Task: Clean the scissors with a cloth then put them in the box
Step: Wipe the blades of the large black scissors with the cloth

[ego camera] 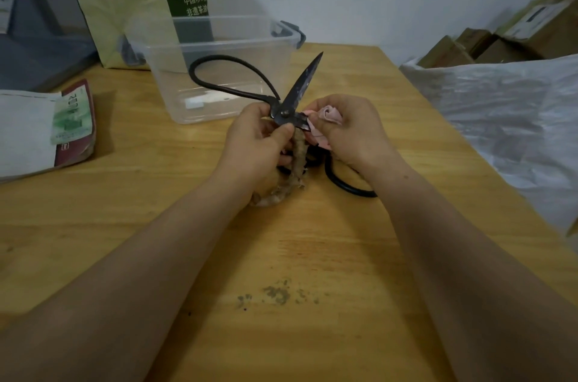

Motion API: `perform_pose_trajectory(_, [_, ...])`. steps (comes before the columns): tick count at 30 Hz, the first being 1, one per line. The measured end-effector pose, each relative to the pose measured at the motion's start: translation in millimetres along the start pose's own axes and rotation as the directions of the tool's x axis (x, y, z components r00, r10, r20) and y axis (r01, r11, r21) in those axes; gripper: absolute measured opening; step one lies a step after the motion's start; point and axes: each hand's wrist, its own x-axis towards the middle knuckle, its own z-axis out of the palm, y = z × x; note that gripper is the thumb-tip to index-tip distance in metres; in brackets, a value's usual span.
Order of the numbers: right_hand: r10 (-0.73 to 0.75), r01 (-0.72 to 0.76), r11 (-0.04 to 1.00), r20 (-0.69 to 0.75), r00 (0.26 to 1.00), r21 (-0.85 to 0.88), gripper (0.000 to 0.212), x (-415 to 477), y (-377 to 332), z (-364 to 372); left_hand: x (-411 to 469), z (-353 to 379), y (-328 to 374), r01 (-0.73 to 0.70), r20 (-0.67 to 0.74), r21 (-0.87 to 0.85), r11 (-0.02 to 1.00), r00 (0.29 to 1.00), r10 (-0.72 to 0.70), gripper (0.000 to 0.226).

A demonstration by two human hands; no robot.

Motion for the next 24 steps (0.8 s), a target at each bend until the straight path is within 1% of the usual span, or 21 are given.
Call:
perform_pose_trajectory(3, [0.011, -0.012, 1.000, 0.021, 1.000, 0.029, 0.019, -1, -1, 5, 0, -3, 1, 0.011, -0.053, 0.001, 1.000, 0.999, -0.011, 0.013])
perform_pose_trajectory(9, [0.004, -0.012, 0.998, 0.127, 0.992, 0.066, 0.011, -5, -4, 7, -2, -3, 2, 0.042, -0.118, -0.094, 0.995, 0.992, -0.053, 0.012])
perform_pose_trajectory(12, [0.018, -0.025, 0.999, 0.135, 0.991, 0.048, 0.006, -6, -3, 3, -3, -4, 0, 0.068, -0.156, -0.119, 0.991, 0.984, -0.086, 0.010])
perform_pose_trajectory(16, [0.058, -0.062, 0.998, 0.151, 0.987, 0.023, 0.007, -5, -2, -4, -2, -6, 2, 0.064, -0.153, -0.144, 0.987, 0.984, -0.086, 0.011])
perform_pose_trajectory(19, [0.067, -0.082, 0.993, 0.172, 0.983, 0.080, 0.009, -8, -2, -8, 0, -7, 2, 0.075, -0.125, -0.195, 0.978, 0.987, -0.100, 0.014])
perform_pose_trajectory(20, [0.075, -0.094, 0.989, 0.162, 0.984, 0.111, 0.009, -8, -2, -10, 0, -7, 2, 0.075, -0.113, -0.200, 0.977, 0.989, -0.099, 0.014])
perform_pose_trajectory(21, [0.096, -0.113, 0.983, 0.121, 0.988, 0.143, 0.009, -8, -2, -12, 1, -8, 1, 0.074, -0.104, -0.202, 0.977, 0.990, -0.097, 0.014])
perform_pose_trajectory(23, [0.137, -0.122, 0.976, -0.077, 0.988, 0.178, 0.011, -4, -1, -18, 2, -9, 1, 0.078, -0.095, -0.214, 0.974, 0.990, -0.101, 0.014])
perform_pose_trajectory(24, [0.132, -0.097, 0.977, -0.180, 0.975, 0.188, 0.013, -1, -1, -20, 2, -9, 0, 0.080, -0.092, -0.223, 0.972, 0.990, -0.102, 0.013])
